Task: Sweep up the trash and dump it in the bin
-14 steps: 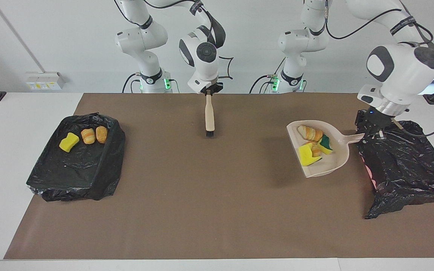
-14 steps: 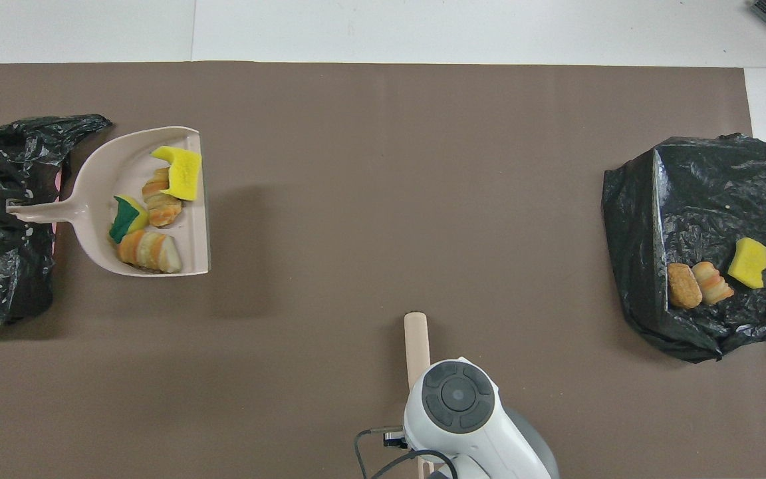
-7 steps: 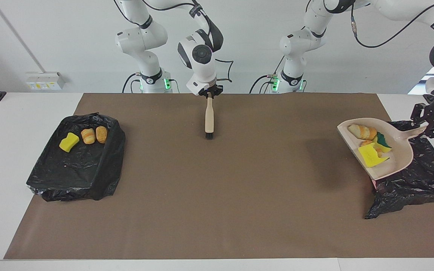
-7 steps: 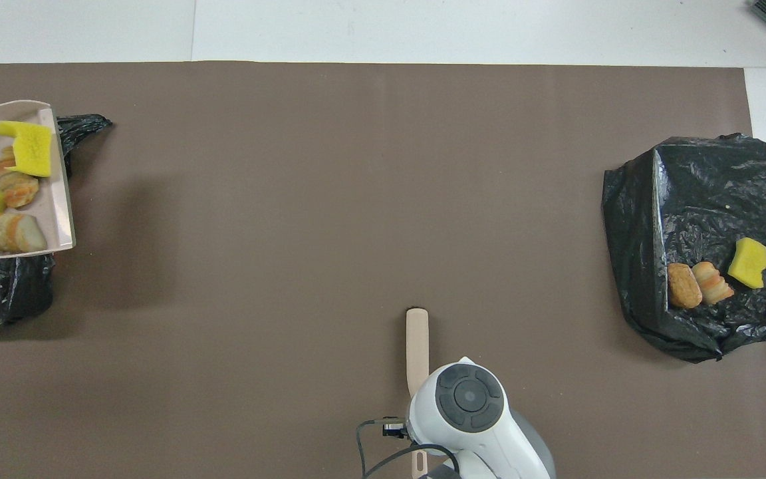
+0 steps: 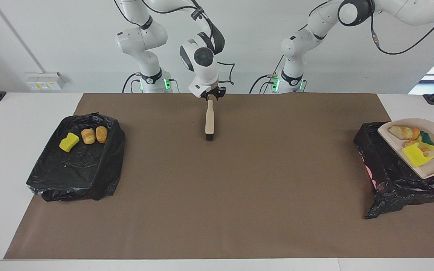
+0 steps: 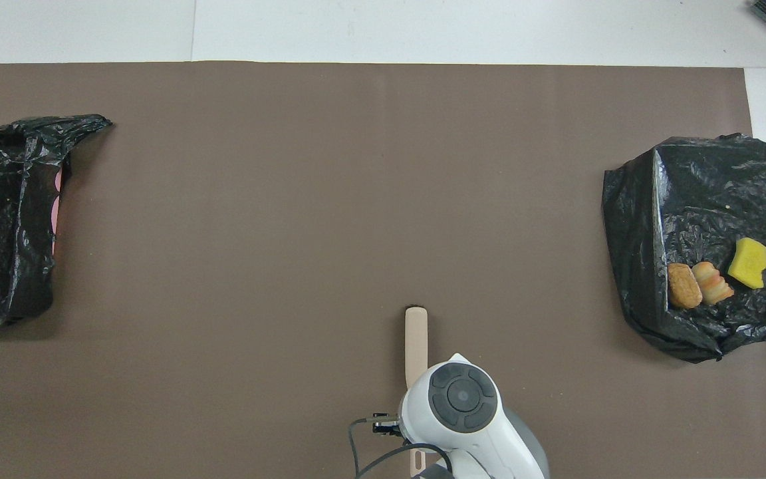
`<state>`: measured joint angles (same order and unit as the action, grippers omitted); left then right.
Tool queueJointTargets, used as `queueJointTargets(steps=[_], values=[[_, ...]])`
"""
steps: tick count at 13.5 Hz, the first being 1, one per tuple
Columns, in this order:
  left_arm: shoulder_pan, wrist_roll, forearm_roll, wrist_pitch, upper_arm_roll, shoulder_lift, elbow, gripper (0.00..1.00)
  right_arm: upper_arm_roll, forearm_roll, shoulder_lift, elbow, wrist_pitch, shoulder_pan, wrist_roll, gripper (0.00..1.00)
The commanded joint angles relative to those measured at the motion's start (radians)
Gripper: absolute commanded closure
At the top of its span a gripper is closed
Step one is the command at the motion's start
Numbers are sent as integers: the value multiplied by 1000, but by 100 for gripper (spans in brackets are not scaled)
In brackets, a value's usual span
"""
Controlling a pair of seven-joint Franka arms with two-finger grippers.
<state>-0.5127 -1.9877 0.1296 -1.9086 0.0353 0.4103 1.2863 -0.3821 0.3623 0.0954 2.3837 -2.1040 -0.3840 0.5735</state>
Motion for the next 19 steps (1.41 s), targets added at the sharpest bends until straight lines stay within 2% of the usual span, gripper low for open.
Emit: queueJointTargets(steps=[1, 3, 6, 9, 11, 13, 16, 19], values=[[9, -34, 167, -79, -11, 18, -36, 100, 9, -93, -2, -64, -2, 36, -23, 0], [35, -22, 336, -147, -12, 18, -15, 100, 9, -182, -6, -112, -2, 91, -24, 0], [77, 35, 470, -155, -11, 15, -9, 100, 9, -258, -6, -173, 9, 207, -38, 0], [82, 81, 631, -156, -11, 10, -9, 100, 8, -345, -10, -237, 31, 275, -43, 0], [100, 122, 724, -149, -11, -10, -5, 100, 8, -350, -11, -302, 85, 307, -43, 0], [106, 168, 795, -156, -11, -72, 72, 100, 8, -350, -10, -362, 145, 326, -43, 0], [172, 303, 950, -139, -11, -152, 200, 100, 11, -347, -8, -475, 247, 378, -50, 0], [215, 438, 1054, -119, -11, -206, 297, 100, 12, -338, 4, -556, 338, 436, -113, 0]])
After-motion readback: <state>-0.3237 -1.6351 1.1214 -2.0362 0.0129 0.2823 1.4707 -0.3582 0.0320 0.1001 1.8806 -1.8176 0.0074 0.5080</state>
